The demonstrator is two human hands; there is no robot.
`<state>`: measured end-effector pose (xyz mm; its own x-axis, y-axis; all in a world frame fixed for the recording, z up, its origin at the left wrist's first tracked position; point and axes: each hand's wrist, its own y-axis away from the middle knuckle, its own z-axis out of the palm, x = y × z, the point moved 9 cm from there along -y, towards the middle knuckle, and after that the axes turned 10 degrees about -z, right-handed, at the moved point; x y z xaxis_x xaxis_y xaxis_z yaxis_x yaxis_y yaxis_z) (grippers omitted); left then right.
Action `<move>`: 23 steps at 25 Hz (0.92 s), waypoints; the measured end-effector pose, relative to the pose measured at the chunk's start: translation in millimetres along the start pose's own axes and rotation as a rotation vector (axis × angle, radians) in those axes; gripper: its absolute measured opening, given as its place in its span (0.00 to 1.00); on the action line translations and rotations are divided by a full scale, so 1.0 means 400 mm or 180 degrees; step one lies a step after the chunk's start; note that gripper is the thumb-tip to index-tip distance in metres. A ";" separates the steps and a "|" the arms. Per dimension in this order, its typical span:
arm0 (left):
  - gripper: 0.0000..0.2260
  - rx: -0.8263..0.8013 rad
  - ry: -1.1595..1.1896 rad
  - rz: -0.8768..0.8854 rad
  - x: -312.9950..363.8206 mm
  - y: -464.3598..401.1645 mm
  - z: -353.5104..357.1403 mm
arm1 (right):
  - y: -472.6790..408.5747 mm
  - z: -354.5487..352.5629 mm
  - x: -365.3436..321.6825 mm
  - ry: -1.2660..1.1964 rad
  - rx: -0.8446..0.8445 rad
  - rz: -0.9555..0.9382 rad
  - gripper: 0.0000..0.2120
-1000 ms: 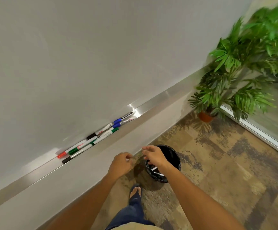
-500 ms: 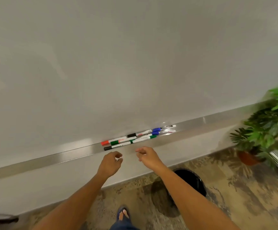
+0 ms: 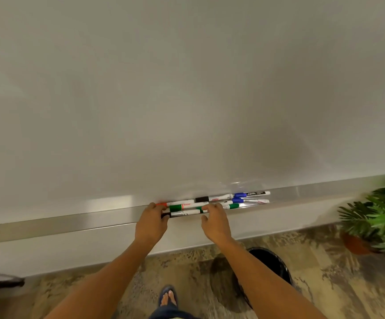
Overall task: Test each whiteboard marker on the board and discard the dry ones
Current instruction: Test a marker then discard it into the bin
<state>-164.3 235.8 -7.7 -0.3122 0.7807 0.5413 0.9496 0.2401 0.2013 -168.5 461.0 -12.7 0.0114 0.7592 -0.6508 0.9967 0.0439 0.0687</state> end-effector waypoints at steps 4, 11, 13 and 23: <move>0.14 -0.0092 -0.0219 0.0179 0.001 -0.021 0.019 | -0.004 -0.002 0.011 0.0322 0.0171 0.0173 0.17; 0.13 -0.0202 -0.0478 0.0359 -0.013 -0.046 0.035 | -0.005 0.008 0.018 0.0511 0.0231 0.0124 0.18; 0.13 -0.0258 -0.0451 0.0425 -0.012 -0.056 0.040 | -0.011 0.012 0.015 0.0502 0.0296 0.0108 0.18; 0.09 -0.0469 -0.0331 0.0693 -0.025 -0.077 0.047 | -0.043 0.032 0.002 0.1326 -0.0061 -0.0426 0.17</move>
<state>-189.9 231.6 -34.7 -0.0896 0.8616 0.4997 0.9774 -0.0203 0.2102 -184.8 452.5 -24.0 -0.1552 0.9429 -0.2946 0.9854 0.1687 0.0210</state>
